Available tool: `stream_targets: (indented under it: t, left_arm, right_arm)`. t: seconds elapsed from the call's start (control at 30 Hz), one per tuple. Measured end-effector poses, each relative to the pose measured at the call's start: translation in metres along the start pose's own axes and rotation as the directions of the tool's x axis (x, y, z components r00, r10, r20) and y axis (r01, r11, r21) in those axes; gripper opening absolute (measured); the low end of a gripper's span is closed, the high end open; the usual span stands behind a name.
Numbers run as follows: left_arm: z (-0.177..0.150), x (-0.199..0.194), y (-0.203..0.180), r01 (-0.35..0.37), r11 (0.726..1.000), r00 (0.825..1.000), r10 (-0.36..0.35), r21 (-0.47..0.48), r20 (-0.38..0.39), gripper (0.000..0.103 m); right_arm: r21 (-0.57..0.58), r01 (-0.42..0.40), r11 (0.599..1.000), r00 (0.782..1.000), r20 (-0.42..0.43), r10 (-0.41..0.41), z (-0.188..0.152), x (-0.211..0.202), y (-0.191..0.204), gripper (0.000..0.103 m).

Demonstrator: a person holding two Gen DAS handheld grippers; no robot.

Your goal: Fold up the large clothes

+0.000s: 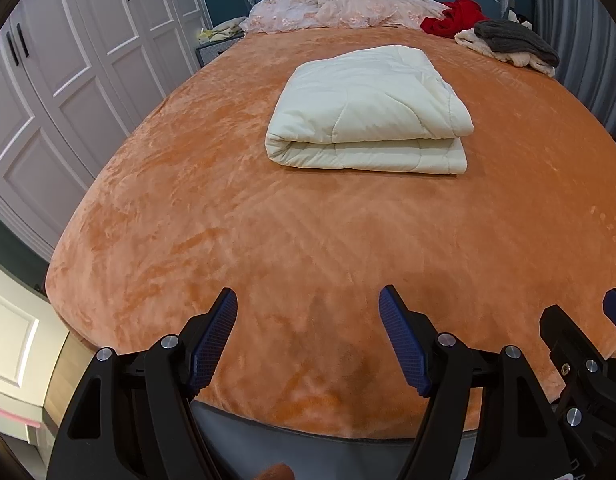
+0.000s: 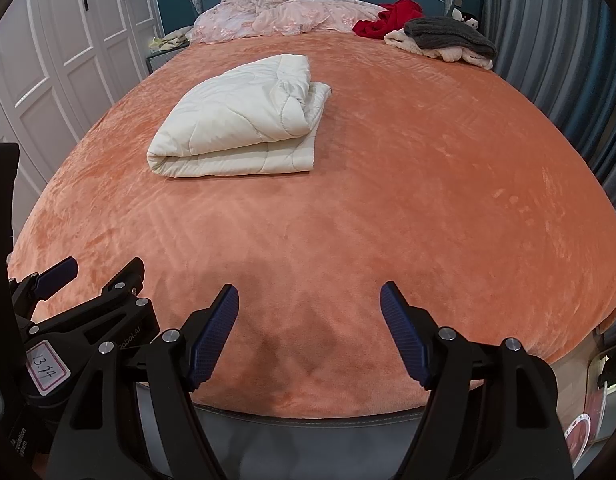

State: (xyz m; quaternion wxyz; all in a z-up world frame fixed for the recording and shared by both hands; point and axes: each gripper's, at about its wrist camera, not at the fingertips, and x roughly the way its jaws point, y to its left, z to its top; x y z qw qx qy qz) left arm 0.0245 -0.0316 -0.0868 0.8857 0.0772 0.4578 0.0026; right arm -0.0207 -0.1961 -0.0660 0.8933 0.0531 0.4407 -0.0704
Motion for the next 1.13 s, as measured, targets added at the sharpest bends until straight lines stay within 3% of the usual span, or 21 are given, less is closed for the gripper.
stream_targets:
  t: [0.93, 1.13]
  left_arm:
    - [0.005, -0.001, -0.002, 0.035, 0.999, 0.999, -0.035, 0.008, 0.021, 0.070]
    - [0.010, -0.001, -0.001, 0.014, 1.000, 1.000, -0.014, -0.004, 0.017, 0.070]
  right_arm:
    - [0.020, 0.017, 1.000, 1.000, 0.008, -0.017, 0.001, -0.007, 0.009, 0.071]
    - [0.021, 0.022, 1.000, 1.000, 0.016, -0.022, 0.005, -0.009, 0.014, 0.071]
